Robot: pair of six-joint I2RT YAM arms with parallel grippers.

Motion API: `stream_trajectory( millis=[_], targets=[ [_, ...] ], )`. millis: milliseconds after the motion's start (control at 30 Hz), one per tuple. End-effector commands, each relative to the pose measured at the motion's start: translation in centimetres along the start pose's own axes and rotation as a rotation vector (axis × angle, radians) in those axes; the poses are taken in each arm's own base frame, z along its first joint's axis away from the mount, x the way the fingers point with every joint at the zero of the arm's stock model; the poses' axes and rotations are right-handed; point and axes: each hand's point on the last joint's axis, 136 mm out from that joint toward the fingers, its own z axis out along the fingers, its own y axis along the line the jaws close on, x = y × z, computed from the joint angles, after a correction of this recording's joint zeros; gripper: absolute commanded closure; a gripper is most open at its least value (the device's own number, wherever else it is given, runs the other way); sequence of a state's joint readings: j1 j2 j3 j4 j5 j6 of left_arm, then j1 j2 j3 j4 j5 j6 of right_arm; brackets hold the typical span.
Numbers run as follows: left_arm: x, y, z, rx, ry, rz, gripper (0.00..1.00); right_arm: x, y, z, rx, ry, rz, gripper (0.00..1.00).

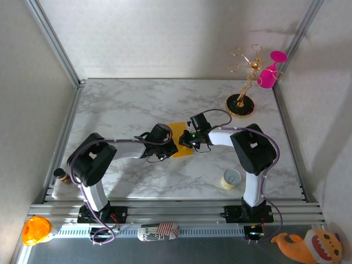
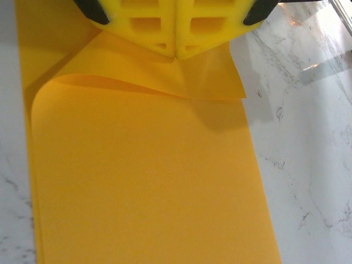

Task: Fold a paper plane with a square sheet of paper (pick it up from the middle)
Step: Fold the triangle a second time at the center of the table.

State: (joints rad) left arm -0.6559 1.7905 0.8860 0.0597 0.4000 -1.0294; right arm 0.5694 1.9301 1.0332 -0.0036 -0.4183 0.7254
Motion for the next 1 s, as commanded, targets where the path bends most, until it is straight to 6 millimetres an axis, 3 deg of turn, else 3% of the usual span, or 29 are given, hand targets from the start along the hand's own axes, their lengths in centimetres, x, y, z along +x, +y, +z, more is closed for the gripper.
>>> stream_trajectory(
  millis=[0, 567, 633, 800, 967],
  targets=[
    [0.5, 1.7, 0.4, -0.063, 0.005, -0.005, 0.93, 2.9, -6.5, 1.3, 0.228, 0.072, 0.083, 1.0],
    [1.1, 4.1, 0.5, -0.143, 0.015, -0.019, 0.95, 2.7, -6.2, 1.2, 0.221, 0.066, 0.087, 1.0],
    [0.9, 3.0, 0.1, -0.113, 0.01, -0.011, 0.96, 2.6, -6.1, 1.2, 0.219, 0.063, 0.085, 1.0],
    [-0.4, -2.4, -1.5, 0.049, -0.031, 0.032, 0.93, 2.5, -6.1, 1.2, 0.217, 0.064, 0.085, 1.0],
    [-0.5, -2.4, -0.5, 0.041, -0.016, 0.028, 0.92, 2.6, -6.1, 1.2, 0.217, 0.066, 0.086, 1.0]
  ],
)
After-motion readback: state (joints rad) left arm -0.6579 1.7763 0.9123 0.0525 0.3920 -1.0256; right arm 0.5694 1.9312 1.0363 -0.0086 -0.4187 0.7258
